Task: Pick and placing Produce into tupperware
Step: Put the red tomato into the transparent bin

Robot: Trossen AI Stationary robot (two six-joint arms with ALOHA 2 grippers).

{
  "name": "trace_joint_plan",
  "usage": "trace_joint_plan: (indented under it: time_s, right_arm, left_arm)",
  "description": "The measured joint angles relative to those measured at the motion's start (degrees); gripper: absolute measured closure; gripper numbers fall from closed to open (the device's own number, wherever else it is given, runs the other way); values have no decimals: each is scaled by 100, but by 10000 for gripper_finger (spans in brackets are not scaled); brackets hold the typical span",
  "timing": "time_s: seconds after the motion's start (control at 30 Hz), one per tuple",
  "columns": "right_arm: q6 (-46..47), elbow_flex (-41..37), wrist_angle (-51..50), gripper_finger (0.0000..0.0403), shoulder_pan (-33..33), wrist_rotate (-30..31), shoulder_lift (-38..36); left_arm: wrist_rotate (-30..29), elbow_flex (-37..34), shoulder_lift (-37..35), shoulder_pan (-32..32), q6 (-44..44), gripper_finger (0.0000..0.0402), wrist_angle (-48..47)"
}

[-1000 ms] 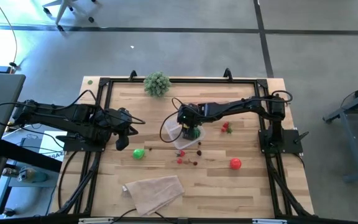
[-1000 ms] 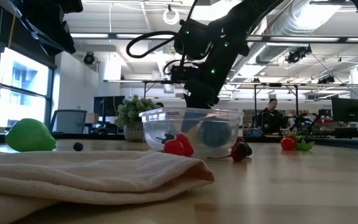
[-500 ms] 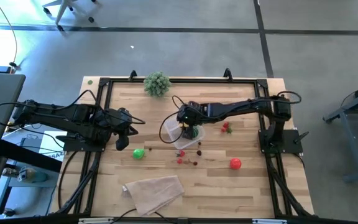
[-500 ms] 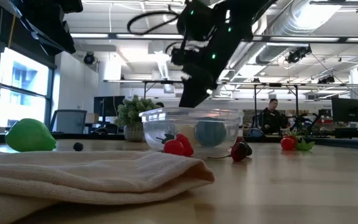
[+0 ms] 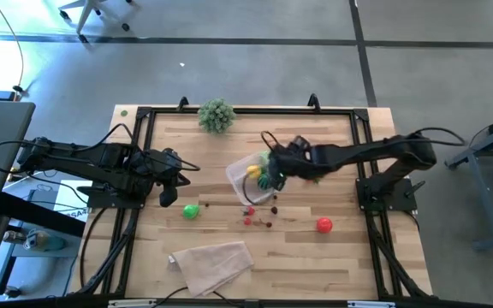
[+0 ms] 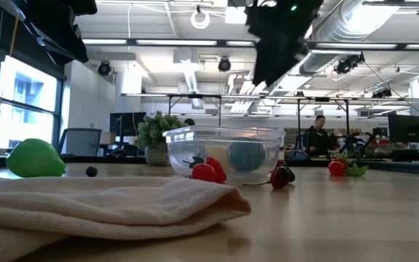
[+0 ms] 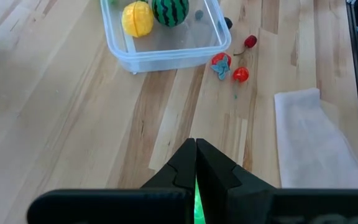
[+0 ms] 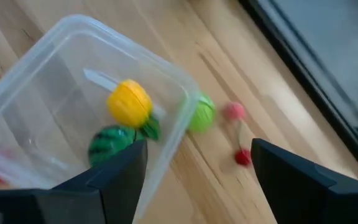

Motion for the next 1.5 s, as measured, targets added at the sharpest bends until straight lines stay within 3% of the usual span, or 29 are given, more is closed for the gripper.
trace_joint_plan:
  time_s: [0.1, 0.23, 0.5, 0.7, 1.17, 1.5]
  right_arm:
    - [676, 0, -637, 124, 403, 257, -189]
    - [1801, 0, -1504, 124, 897, 166, -310]
    - [4536, -4, -3030, 124, 1516, -1269, -308]
    - [5554, -7, -3407, 123, 2106, -1566, -306]
    - [8036, -1150, -2387, 123, 3676, -1864, -299]
    - [8642, -1868, -1297, 123, 4066, -1821, -352]
  left_arm:
    - [0, 0, 0, 1, 0, 401, -1]
    - [0, 0, 0, -1, 1, 401, -1]
    - [0, 1, -1, 1, -1, 401, -1]
    - [0, 0, -2, 1, 0, 401, -1]
    - [0, 0, 0, -1, -1, 401, -1]
    - [0, 0, 0, -1, -1, 401, -1]
